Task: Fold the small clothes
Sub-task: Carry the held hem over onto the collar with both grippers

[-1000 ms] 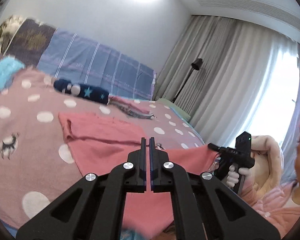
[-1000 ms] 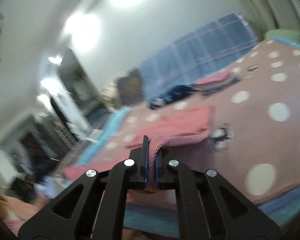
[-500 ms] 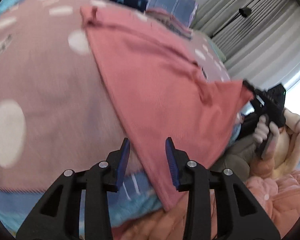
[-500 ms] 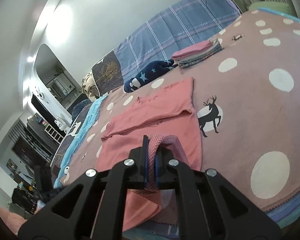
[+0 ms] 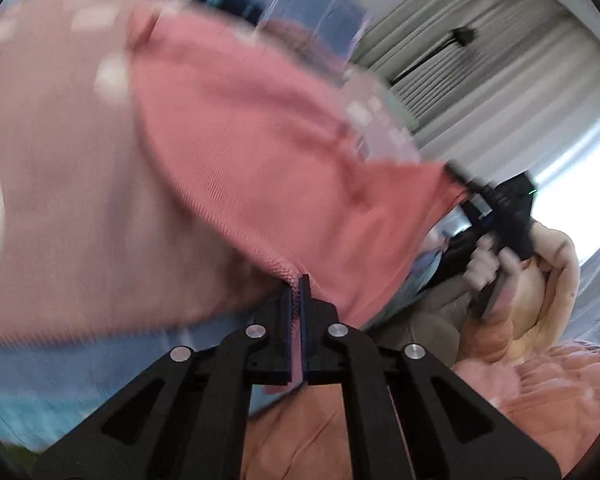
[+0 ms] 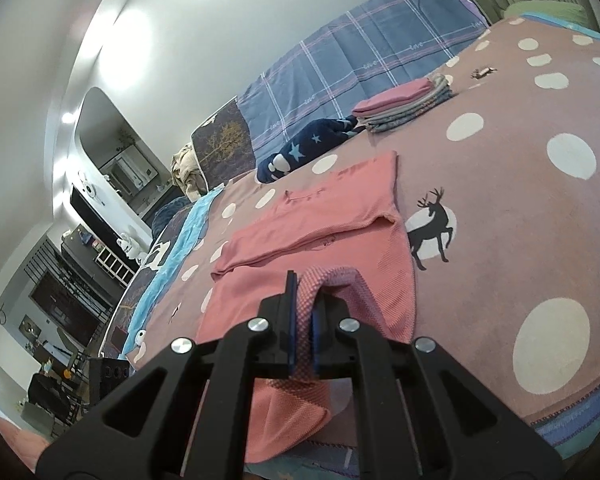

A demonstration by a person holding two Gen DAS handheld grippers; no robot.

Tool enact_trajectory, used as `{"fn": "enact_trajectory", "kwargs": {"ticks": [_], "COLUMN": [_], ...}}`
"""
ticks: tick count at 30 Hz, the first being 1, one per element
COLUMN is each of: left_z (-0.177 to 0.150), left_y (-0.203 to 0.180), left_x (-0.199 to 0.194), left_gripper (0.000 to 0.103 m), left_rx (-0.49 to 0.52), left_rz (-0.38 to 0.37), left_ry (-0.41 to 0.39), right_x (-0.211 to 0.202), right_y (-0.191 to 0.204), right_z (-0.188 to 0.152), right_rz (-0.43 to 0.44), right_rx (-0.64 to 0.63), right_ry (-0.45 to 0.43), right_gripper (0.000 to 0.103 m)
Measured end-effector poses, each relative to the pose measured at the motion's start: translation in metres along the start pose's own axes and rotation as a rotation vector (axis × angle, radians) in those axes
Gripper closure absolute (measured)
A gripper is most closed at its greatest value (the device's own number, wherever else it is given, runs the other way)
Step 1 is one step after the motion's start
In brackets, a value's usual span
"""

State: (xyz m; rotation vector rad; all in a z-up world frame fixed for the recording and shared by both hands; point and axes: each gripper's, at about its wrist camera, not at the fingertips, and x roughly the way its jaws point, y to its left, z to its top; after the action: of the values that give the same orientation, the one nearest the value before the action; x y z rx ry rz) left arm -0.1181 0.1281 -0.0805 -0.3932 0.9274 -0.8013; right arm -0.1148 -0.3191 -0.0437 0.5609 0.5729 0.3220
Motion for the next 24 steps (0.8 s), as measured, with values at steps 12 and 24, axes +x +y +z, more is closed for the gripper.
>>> {"fn": "enact_trajectory", "kwargs": {"ticks": [12,24], "left_z": [0.054,0.099], "left_y": [-0.012,0.015], "left_x": [-0.084,-0.065], "left_gripper": [0.101,0.101], "left_rx": [0.029,0.002], "left_rz": [-0.033,-0.033], "left_ry": [-0.416,-0.434], "right_x": [-0.05,-0.031], "right_y": [0.009,0.01], "right_z": [0.008,0.035], "right_rz": [0.296,0.28], "right_rx": [0.028,0.039], "right_ry": [-0.086,-0.091], "right_gripper": [0.096,0.094]}}
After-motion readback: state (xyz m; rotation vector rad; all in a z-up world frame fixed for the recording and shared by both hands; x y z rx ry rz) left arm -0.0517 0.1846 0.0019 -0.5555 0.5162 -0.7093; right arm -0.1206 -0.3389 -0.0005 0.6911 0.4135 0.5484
